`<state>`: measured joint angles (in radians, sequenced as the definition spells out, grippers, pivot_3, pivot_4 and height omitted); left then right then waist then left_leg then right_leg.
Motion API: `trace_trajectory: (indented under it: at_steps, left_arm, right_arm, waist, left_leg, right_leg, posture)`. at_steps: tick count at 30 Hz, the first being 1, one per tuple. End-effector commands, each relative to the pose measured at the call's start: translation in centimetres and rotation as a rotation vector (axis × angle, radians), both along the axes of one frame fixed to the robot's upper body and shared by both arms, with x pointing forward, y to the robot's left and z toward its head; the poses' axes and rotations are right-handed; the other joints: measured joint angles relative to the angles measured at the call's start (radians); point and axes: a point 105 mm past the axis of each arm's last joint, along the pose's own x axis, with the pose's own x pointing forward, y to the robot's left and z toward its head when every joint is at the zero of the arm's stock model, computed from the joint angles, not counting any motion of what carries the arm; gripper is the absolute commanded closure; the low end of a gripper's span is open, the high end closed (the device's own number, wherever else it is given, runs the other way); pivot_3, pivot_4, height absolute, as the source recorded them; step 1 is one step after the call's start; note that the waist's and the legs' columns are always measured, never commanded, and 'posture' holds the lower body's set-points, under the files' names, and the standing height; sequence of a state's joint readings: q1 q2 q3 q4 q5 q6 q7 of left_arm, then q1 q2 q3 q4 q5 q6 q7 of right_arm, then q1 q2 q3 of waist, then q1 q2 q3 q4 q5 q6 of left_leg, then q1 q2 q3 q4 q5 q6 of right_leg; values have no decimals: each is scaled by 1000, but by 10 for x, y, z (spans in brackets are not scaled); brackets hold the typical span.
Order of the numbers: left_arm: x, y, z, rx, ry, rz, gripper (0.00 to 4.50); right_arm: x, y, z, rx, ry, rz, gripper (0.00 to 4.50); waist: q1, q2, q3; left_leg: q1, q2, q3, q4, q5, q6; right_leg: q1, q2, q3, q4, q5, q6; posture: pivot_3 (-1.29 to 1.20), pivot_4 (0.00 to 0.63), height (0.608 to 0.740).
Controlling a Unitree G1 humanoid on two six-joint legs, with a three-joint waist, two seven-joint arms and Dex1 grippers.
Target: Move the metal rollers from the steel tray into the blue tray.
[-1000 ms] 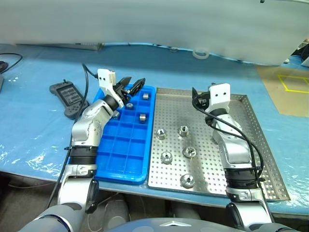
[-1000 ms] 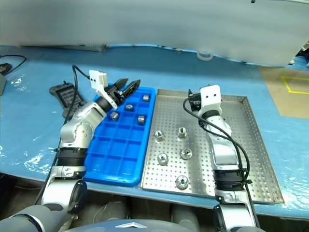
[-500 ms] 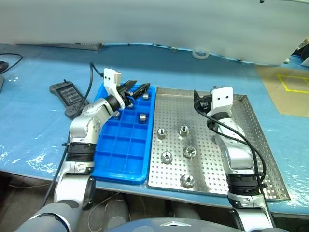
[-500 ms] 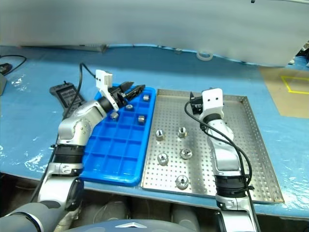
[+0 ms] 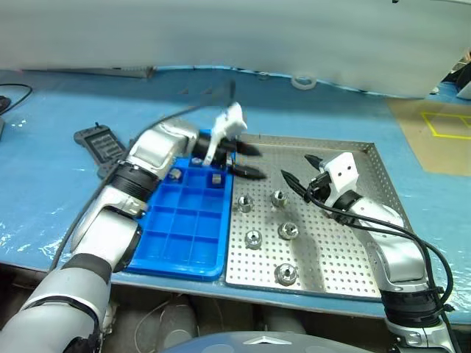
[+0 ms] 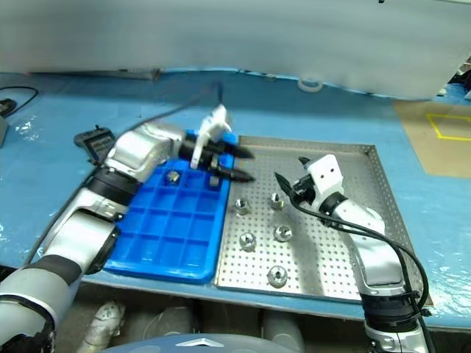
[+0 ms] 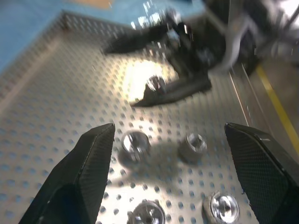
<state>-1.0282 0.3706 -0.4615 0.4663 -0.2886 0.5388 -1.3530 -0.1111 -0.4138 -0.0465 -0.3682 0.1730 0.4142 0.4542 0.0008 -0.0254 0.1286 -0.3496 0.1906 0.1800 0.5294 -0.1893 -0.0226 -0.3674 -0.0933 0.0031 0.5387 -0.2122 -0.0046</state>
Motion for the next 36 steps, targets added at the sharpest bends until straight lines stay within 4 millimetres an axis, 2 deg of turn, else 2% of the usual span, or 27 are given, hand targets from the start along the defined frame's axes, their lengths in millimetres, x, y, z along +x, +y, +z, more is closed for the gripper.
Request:
trace_trajectory:
  at_steps: [1,6,10,13,23,25,30,36]
  left_arm:
    - [5,2,-7,136,-50,-51,538]
    - [11,3,-18,224,-63,-76,538]
    - [6,1,-25,245,-7,-121,538]
    - [9,-2,-43,318,-21,-110,538]
    - [15,-3,-71,439,-63,-65,538]
    - [16,-1,-75,455,-72,-59,538]
    - [20,14,-86,547,-99,-54,538]
    - [35,33,-87,636,-198,-30,538]
  right_arm:
    - [-9,0,11,14,-72,-48,763]
    - [-31,-4,0,40,-49,-93,763]
    - [-42,-6,-9,37,-28,-137,763]
    - [-40,-14,-10,54,-38,-199,763]
    - [-40,-13,-16,37,-33,-240,763]
    - [-40,-14,-15,36,-35,-245,763]
    - [-42,-13,-17,25,-30,-246,763]
    - [-42,-11,-18,21,-28,-248,763]
  waist:
    - [-6,0,0]
    - [-19,0,0]
    - [-23,0,0]
    - [-31,0,0]
    - [-68,0,-1]
    - [-72,0,-3]
    - [-97,0,-3]
    - [-129,1,-5]
  left_leg:
    - [0,0,0,0,0,0]
    - [0,-1,0,0,-2,3]
    - [0,-1,1,1,-3,5]
    - [0,-1,1,1,-3,5]
    - [0,-1,0,2,-3,5]
    - [0,-2,-1,2,-6,9]
    - [0,-1,-2,4,-6,10]
    - [0,-1,-3,4,-7,11]
  right_leg:
    - [0,0,-1,0,0,0]
    - [1,-1,1,-1,0,0]
    - [2,-1,2,-2,0,0]
    - [2,-2,2,-2,0,-1]
    - [3,-4,1,-3,-1,-1]
    - [3,-5,1,-4,-1,-1]
    - [3,-6,1,-4,-1,-1]
    - [4,-6,-1,-5,-1,-1]
  posture:
    - [-368,150,740]
    - [-409,150,740]
    - [-458,150,740]
    - [-470,150,740]
    - [-489,150,740]
    - [-490,150,740]
    - [-499,150,740]
    - [-496,150,740]
